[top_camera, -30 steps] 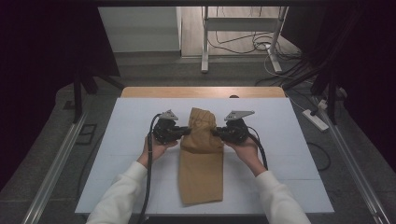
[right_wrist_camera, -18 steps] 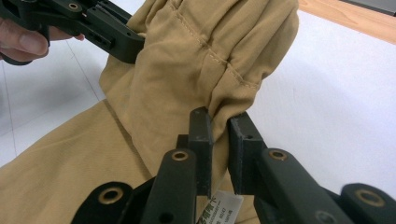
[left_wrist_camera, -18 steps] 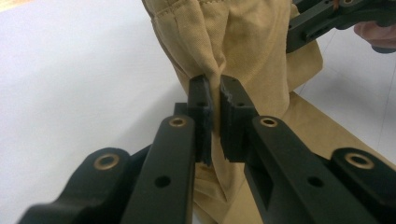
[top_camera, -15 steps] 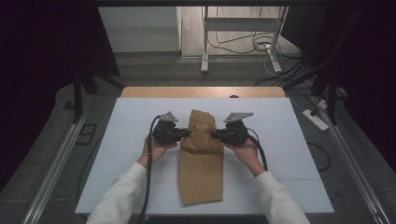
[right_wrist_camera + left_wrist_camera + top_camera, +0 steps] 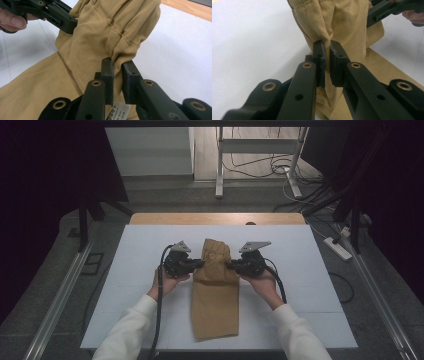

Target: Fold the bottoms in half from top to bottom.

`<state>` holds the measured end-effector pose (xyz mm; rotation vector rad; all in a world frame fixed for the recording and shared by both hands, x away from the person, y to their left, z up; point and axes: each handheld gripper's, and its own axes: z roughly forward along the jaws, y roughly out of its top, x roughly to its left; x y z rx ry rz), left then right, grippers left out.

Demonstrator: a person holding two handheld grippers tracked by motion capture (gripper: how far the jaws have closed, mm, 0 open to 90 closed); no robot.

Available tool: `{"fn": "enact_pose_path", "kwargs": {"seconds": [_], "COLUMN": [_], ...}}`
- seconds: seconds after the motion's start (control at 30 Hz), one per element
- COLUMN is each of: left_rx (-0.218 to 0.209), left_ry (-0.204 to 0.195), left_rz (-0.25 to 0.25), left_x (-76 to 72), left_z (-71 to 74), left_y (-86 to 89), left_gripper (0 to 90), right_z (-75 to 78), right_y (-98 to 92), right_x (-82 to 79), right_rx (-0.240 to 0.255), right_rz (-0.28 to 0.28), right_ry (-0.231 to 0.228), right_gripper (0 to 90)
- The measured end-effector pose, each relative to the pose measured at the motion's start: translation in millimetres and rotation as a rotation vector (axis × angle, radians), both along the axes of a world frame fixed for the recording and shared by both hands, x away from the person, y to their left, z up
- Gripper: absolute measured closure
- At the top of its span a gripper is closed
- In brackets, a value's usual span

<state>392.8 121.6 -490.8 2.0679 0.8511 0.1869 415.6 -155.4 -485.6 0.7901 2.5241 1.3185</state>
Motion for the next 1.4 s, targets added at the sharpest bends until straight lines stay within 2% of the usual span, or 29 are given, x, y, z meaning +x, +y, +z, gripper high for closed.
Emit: {"fn": "enact_pose_path", "kwargs": {"seconds": [0.43, 0.77, 1.0, 1.4], "left_rx": [0.007, 0.000, 0.001, 0.007], "left_ry": [-0.011, -0.012, -0.016, -0.015], "left_rz": [-0.010, -0.017, -0.024, -0.046], "left_x": [-20.5, -29.6, -36.7, -49.0], "left_z": [0.2, 0.5, 1.9, -1.1], "left_y": [2.6, 3.5, 3.8, 4.6], "left_gripper": [83.3, 83.2, 83.2, 82.9], "right_z": [1.4, 2.9, 6.5, 4.0], "right_y": [3.5, 3.0, 3.0, 0.5], "right_x": [-16.9, -26.2, -34.7, -49.5], "right_rx": [-0.019, -0.028, -0.009, -0.023], "right_rz": [0.029, 0.046, 0.063, 0.089], "right_ry": [-0.019, -0.029, -0.031, -0.030], "right_gripper": [80.9, 80.9, 80.9, 80.9]}}
